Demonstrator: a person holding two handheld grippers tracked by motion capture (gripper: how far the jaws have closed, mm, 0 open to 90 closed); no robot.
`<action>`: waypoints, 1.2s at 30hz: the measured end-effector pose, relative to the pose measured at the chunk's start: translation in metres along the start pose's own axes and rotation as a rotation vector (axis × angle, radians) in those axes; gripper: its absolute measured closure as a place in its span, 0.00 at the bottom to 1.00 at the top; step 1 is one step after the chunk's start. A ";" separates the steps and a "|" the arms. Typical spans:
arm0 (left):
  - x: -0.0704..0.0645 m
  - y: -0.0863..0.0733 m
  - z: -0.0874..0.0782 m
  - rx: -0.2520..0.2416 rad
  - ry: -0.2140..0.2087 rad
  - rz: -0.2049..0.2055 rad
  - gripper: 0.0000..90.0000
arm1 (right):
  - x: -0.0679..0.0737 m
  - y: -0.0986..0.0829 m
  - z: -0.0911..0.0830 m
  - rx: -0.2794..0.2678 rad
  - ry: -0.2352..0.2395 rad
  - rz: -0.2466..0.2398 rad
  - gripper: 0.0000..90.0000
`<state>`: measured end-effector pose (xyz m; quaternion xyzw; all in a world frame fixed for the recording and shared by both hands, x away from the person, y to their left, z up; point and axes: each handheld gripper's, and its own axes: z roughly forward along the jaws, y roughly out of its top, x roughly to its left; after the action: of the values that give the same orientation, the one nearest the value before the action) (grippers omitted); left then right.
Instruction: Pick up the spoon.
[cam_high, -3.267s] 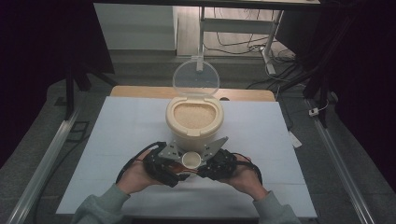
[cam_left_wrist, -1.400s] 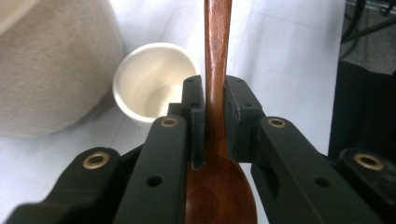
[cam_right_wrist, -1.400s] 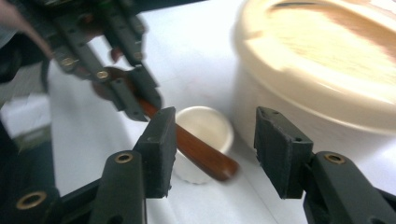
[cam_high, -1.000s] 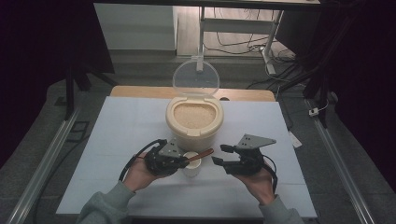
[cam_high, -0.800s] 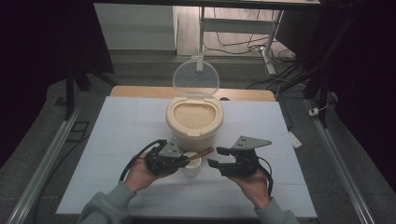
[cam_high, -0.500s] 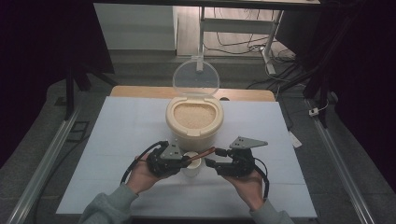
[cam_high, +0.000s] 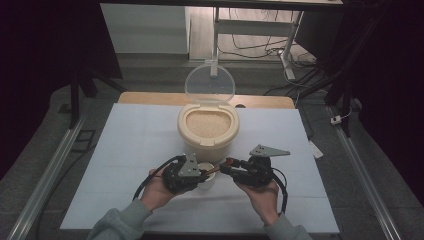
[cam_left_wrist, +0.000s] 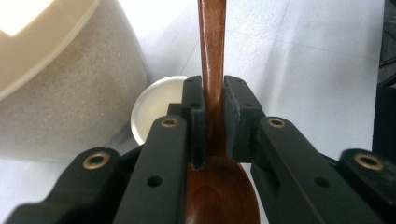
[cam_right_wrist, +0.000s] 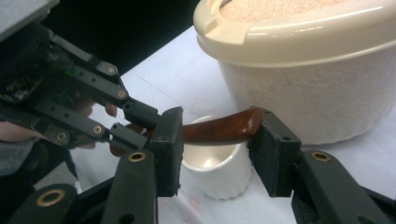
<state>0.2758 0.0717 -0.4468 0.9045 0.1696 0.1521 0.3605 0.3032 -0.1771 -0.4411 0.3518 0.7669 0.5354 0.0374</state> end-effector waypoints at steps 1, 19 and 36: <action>-0.001 0.000 0.000 -0.001 0.003 0.002 0.87 | 0.000 0.000 0.000 -0.006 0.004 0.004 0.67; -0.001 0.000 -0.007 -0.004 0.022 0.011 0.88 | -0.009 0.001 0.002 -0.115 0.246 0.121 0.92; 0.011 -0.024 -0.026 -0.104 0.027 -0.141 0.48 | -0.017 0.002 -0.009 -0.193 0.255 0.083 0.93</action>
<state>0.2708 0.1086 -0.4439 0.8682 0.2299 0.1472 0.4143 0.3130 -0.1939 -0.4406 0.3072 0.6953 0.6479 -0.0485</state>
